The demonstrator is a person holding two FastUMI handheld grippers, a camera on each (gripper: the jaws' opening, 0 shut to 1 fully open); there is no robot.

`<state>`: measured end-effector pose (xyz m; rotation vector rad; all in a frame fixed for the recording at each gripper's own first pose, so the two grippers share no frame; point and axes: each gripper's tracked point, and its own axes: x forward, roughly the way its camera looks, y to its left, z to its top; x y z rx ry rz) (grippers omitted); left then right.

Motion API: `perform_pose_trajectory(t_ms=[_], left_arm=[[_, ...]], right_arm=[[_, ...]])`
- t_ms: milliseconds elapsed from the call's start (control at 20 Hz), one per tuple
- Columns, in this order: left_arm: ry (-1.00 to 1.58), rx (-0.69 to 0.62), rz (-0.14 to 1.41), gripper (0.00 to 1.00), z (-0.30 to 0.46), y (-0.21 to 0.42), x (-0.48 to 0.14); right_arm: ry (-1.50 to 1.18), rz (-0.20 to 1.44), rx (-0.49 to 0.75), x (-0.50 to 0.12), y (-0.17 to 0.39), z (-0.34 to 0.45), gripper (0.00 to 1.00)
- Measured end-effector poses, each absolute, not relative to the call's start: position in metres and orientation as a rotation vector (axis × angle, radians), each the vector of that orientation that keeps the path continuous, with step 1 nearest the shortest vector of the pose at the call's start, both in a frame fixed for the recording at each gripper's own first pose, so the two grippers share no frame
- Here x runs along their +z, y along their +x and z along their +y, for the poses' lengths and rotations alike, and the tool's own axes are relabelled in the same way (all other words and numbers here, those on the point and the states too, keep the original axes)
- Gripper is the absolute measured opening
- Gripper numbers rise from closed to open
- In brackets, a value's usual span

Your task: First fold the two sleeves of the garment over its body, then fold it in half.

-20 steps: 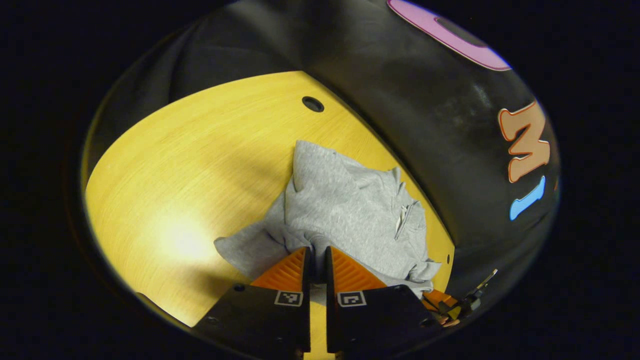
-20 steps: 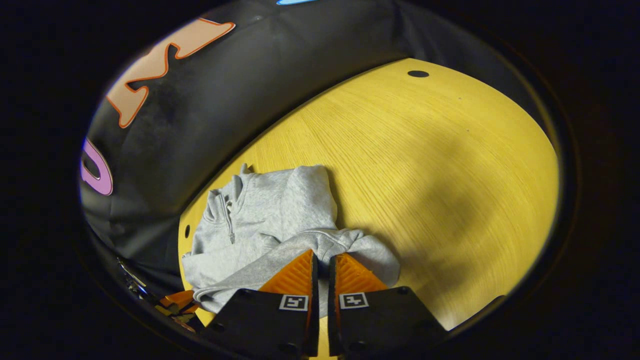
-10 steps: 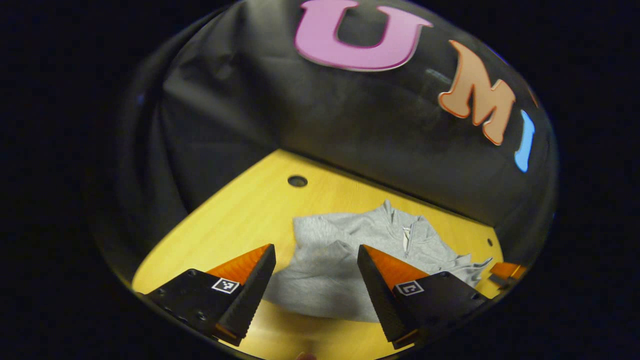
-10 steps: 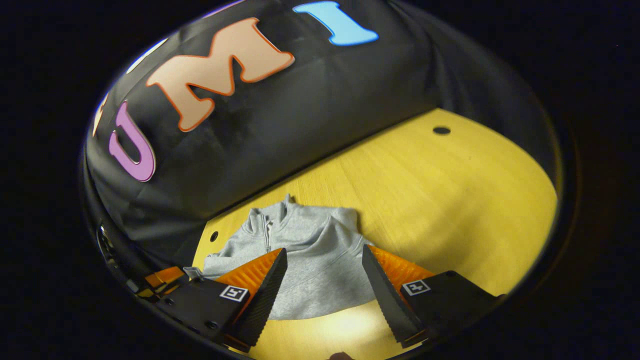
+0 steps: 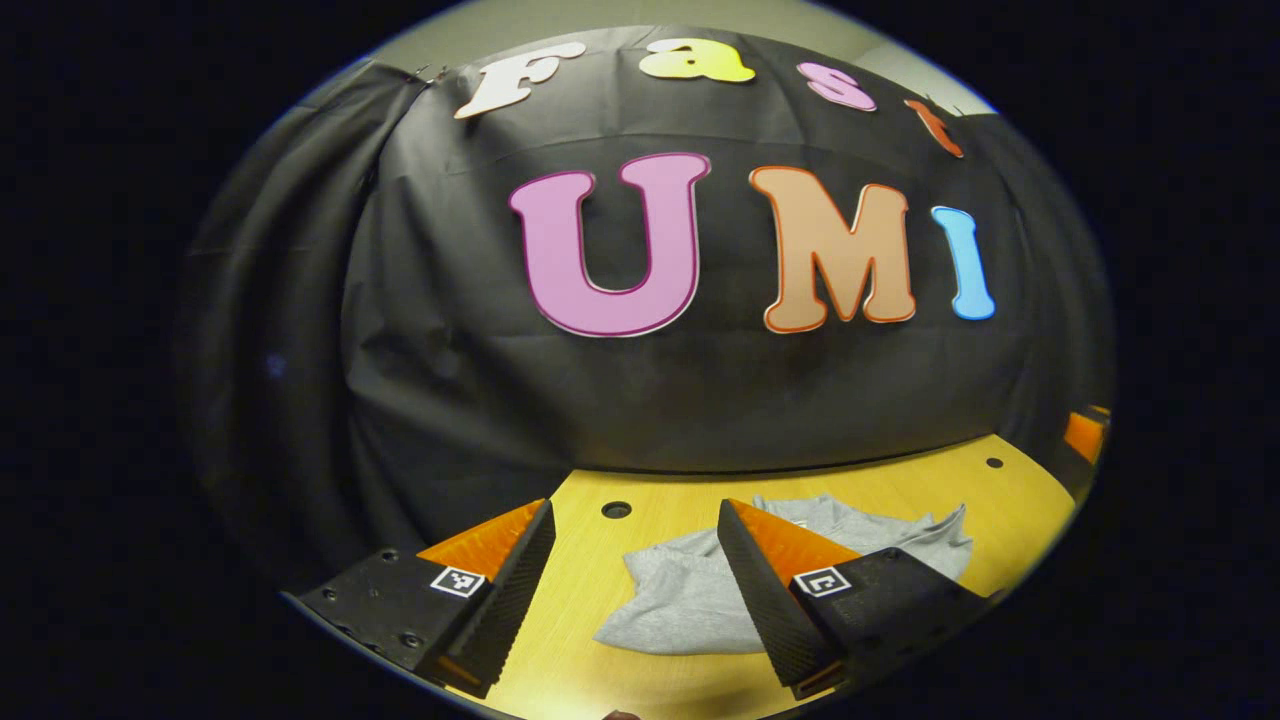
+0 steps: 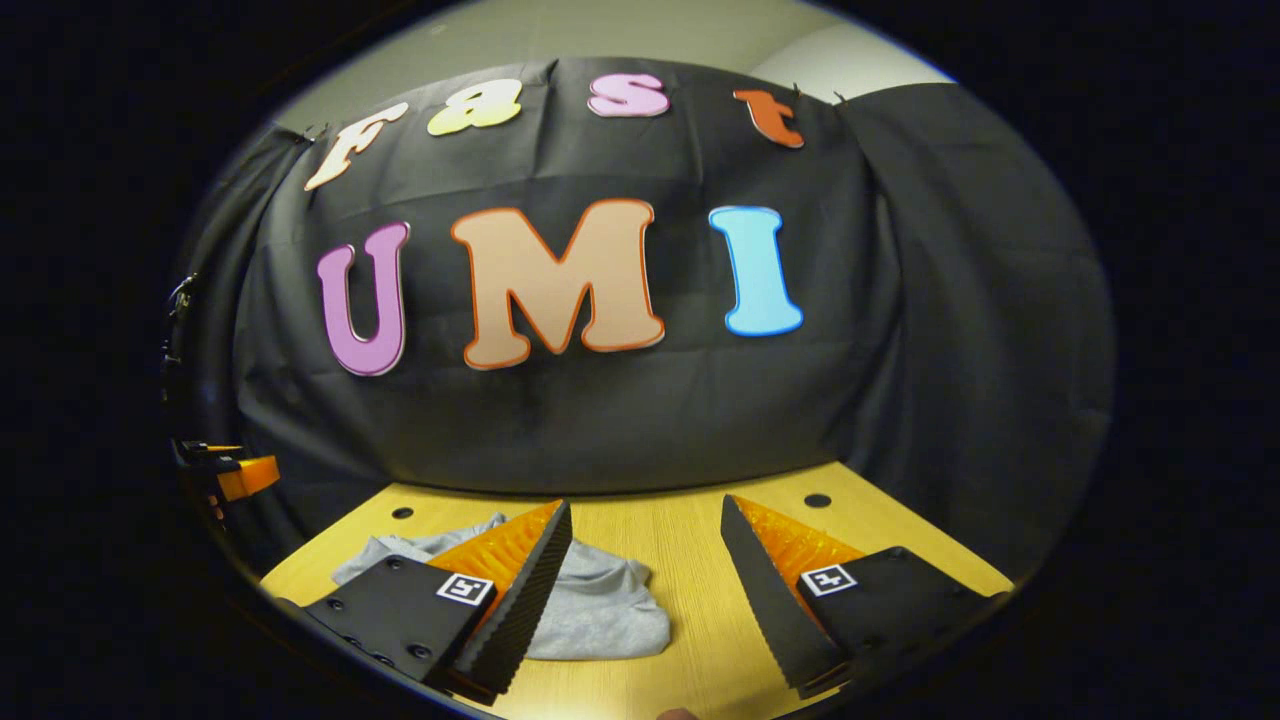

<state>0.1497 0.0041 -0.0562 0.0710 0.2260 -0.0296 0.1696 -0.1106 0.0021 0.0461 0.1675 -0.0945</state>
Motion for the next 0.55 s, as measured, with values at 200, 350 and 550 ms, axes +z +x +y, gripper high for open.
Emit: perform_pose_trajectory(t_ms=[200,350,550], left_arm=[[0.075,-0.079,0.192,0.97,-0.012,0.142,-0.033],[0.091,-0.089,0.202,0.97,-0.02,0.144,-0.038],[0.093,-0.086,0.187,0.97,-0.019,0.145,-0.035]], right_arm=[[0.038,0.184,-0.094,0.001,0.168,-0.111,0.96],[0.06,0.205,-0.1,0.001,0.164,-0.112,0.96],[0.049,0.184,-0.1,0.003,0.163,-0.111,0.96]])
